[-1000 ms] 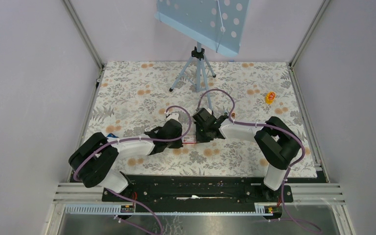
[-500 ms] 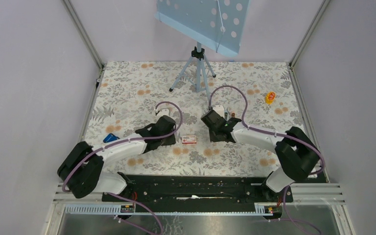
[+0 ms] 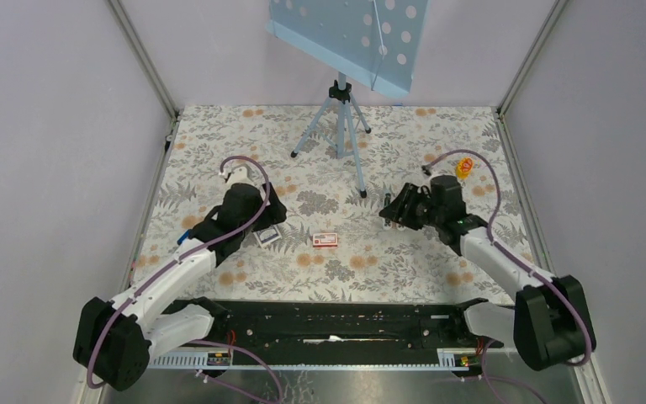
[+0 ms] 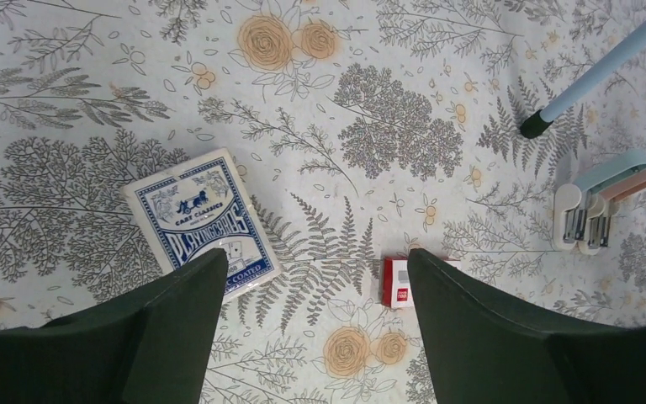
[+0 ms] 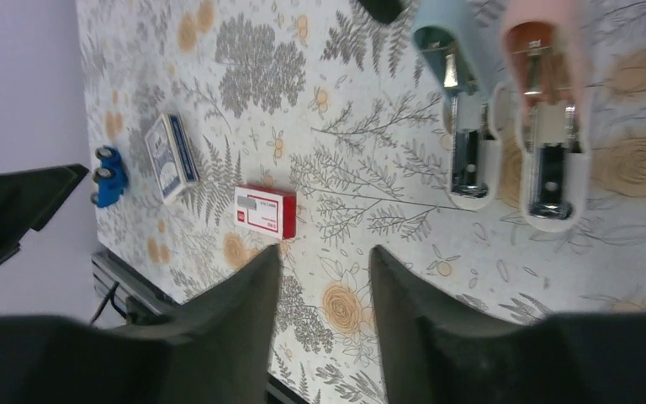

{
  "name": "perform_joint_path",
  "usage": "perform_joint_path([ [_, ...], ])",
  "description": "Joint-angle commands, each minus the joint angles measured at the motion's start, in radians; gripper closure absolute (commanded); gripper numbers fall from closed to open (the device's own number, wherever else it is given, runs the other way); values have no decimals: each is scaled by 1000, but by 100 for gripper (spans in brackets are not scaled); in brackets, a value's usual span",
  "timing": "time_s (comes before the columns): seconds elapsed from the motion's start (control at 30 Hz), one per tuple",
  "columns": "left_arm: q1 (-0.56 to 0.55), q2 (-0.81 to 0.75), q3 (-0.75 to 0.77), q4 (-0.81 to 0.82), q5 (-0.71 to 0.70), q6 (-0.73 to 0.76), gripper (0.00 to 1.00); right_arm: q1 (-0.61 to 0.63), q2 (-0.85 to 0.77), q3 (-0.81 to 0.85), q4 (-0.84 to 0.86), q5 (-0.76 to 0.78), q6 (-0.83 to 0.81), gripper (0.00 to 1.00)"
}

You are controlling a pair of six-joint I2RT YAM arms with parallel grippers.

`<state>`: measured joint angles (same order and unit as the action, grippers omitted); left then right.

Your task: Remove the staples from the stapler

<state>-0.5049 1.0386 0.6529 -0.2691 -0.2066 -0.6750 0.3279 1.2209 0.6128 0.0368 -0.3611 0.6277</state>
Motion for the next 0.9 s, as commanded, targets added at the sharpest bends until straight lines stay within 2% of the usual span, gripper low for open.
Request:
perform_joint_path([
  [0.0,26,-41,50,-25,17,41,11,-87,-153,-28,44,-23,33,41],
  [0.07,29,-55,62,-39,8,51,2,-102,-234,-23,-25,72,5,29],
  [0.13,29,-77,65,-41,0,61,1,-102,-302,-12,-105,165,-23,20],
  [0.4,30,-131,75,-42,-14,93,1,-103,-480,-9,-204,405,-78,2],
  [0.67,30,-170,79,-42,-57,140,1,-102,-604,-71,-162,473,-166,0],
  [0.87,30,-170,73,-33,-71,151,1,-103,-595,-55,-196,467,-206,0],
])
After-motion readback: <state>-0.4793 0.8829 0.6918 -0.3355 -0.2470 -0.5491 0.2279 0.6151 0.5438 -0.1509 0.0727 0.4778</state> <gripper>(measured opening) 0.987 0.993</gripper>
